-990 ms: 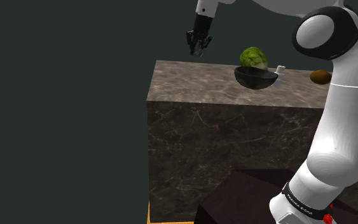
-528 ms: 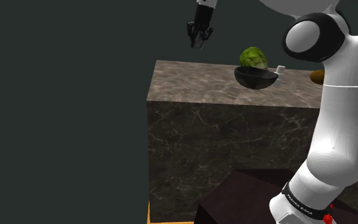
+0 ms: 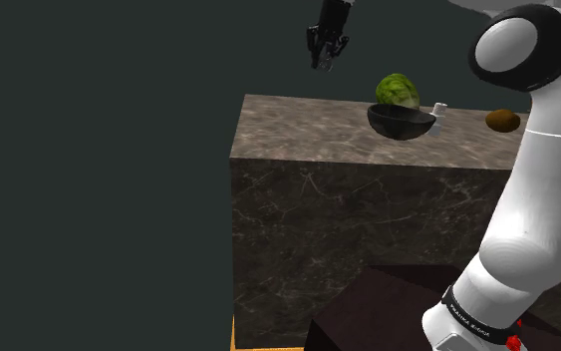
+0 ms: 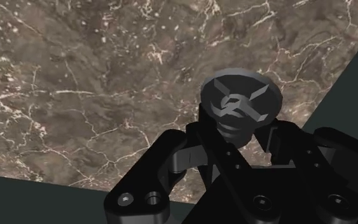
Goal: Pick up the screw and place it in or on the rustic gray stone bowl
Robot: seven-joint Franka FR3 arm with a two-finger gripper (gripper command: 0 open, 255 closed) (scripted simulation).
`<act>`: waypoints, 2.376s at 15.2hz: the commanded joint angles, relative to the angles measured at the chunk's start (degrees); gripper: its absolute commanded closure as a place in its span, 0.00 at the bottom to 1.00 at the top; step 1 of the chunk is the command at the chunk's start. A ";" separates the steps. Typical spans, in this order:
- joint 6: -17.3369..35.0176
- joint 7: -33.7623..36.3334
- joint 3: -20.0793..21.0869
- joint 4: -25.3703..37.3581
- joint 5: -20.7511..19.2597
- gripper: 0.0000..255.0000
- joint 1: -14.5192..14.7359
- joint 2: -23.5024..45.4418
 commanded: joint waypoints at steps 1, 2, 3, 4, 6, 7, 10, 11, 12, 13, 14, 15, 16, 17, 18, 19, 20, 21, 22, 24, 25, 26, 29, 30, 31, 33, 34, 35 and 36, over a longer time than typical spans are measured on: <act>1.96 -1.43 -0.50 -7.76 0.00 1.00 -0.70 -5.67; 2.69 -2.14 -0.78 -11.10 -0.03 1.00 -1.02 -8.21; 3.29 -2.84 -1.07 -14.19 -0.07 1.00 -1.35 -10.63; 3.78 -3.55 -1.39 -17.06 -0.14 1.00 -1.67 -12.94; 4.45 -4.97 -2.07 -22.25 -0.33 1.00 -2.30 -17.31; 4.67 -5.68 -2.44 -24.61 -0.46 1.00 -2.62 -19.39; 4.88 -7.83 -3.62 -30.94 -0.99 1.00 -3.58 -25.30; 4.83 -8.56 -4.05 -32.83 -1.21 1.00 -3.90 -27.18; 4.72 -9.29 -4.49 -34.62 -1.46 1.00 -4.23 -29.01; 4.56 -10.03 -4.95 -36.32 -1.74 1.00 -4.56 -30.81; 4.34 -10.77 -5.43 -37.92 -2.05 1.00 -4.88 -32.56; 4.08 -11.53 -5.92 -39.44 -2.38 1.00 -5.22 -34.29; 3.78 -12.29 -6.41 -40.87 -2.74 1.00 -5.58 -35.97; 3.43 -13.06 -6.93 -42.23 -3.12 1.00 -5.93 -37.62; 2.82 -14.25 -7.74 -44.12 -3.76 1.00 -6.48 -40.05; 3.58 -14.28 -7.73 -45.22 -3.81 1.00 -6.51 -40.39; 4.33 -14.32 -7.73 -46.29 -3.85 1.00 -6.54 -40.72; 5.08 -14.36 -7.72 -47.36 -3.89 1.00 -6.57 -41.03; 5.83 -14.41 -7.71 -48.40 -3.94 1.00 -6.61 -41.33; 7.31 -14.50 -7.71 -50.46 -4.01 1.00 -6.68 -41.90; 8.06 -14.54 -7.71 -51.46 -4.05 1.00 -6.71 -42.16; 8.80 -14.59 -7.71 -52.46 -4.09 1.00 -6.75 -42.42; 11.01 -14.74 -7.72 -55.37 -4.18 1.00 -6.85 -43.11; 11.75 -14.79 -7.73 -56.31 -4.22 1.00 -6.88 -43.32; 12.00 -14.81 -7.74 -56.65 -4.23 1.00 -6.89 -43.40; 12.00 -14.81 -7.74 -56.64 -4.23 1.00 -6.89 -43.38; 12.00 -14.81 -7.74 -56.64 -4.23 1.00 -6.89 -43.38; 12.00 -14.81 -7.74 -56.64 -4.23 1.00 -6.89 -43.38; 12.00 -14.81 -7.74 -56.64 -4.23 1.00 -6.89 -43.38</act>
